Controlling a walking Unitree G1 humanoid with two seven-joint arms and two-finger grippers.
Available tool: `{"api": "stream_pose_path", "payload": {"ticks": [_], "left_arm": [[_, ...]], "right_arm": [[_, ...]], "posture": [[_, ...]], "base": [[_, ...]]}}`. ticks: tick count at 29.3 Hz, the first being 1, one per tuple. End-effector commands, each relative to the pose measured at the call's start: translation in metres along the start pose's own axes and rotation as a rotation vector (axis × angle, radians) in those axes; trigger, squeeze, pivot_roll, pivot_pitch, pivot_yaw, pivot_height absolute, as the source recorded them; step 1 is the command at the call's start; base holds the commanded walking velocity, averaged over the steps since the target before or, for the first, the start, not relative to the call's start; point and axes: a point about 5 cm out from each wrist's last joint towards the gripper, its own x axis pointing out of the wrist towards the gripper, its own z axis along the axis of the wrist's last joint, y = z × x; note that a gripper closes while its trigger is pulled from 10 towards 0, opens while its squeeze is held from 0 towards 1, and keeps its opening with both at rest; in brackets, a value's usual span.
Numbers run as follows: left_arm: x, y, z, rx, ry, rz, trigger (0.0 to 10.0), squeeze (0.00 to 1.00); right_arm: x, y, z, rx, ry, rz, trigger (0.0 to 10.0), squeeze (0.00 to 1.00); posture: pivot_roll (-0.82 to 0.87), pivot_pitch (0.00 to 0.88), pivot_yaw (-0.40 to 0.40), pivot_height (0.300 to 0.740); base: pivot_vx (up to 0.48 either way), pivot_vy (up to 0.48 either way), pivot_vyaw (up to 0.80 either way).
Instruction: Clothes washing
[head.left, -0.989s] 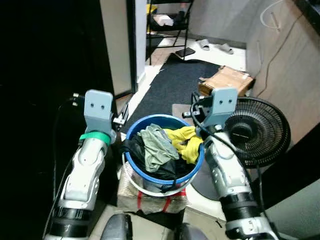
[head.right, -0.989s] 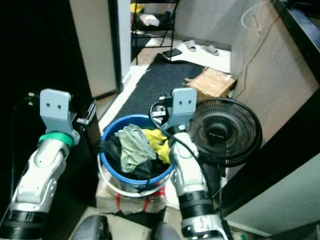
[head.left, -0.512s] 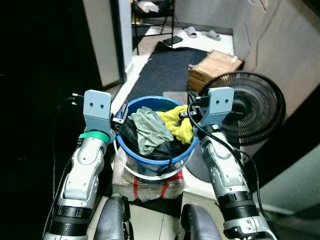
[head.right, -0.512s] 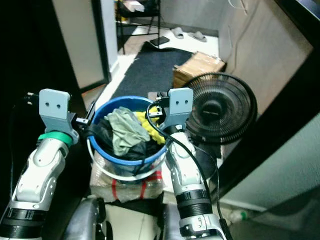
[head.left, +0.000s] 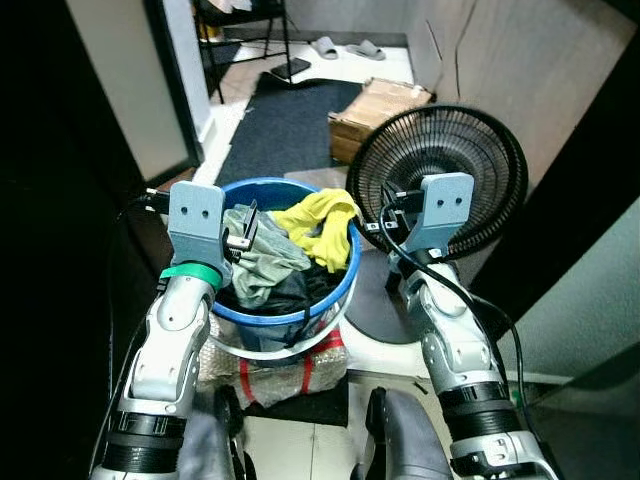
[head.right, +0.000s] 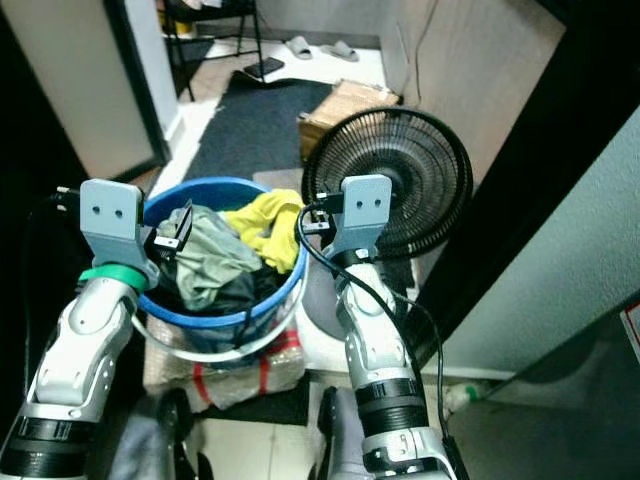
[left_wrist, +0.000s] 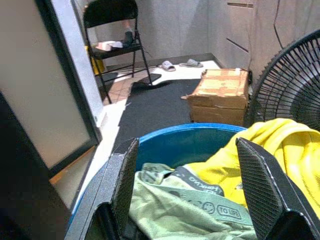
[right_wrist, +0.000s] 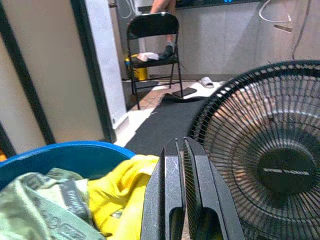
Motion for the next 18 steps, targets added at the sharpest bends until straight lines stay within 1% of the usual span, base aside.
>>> {"api": "stream_pose_path", "payload": {"ticks": [1, 15, 18], "left_arm": [[-0.0009, 0.0005, -0.0036, 0.007, 0.020, 0.002, 10.0, 0.00], [-0.0006, 0.0003, -0.0040, 0.007, 0.023, 0.002, 10.0, 0.00], [-0.0002, 0.0010, -0.0058, 0.007, 0.031, 0.005, 10.0, 0.00]], "right_arm": [[-0.0013, 0.0012, -0.0030, 0.005, 0.013, 0.003, 10.0, 0.00], [-0.0009, 0.0021, -0.0025, 0.007, 0.011, 0.010, 10.0, 0.00], [-0.0006, 0.0027, -0.0026, 0.007, 0.012, 0.015, 10.0, 0.00]], "posture": [[0.05, 0.000, 0.012, 0.525], [0.05, 0.000, 0.011, 0.480], [0.05, 0.000, 0.011, 0.465]], "base": [[0.000, 0.000, 0.00], [0.000, 0.000, 0.00], [0.000, 0.000, 0.00]]}}
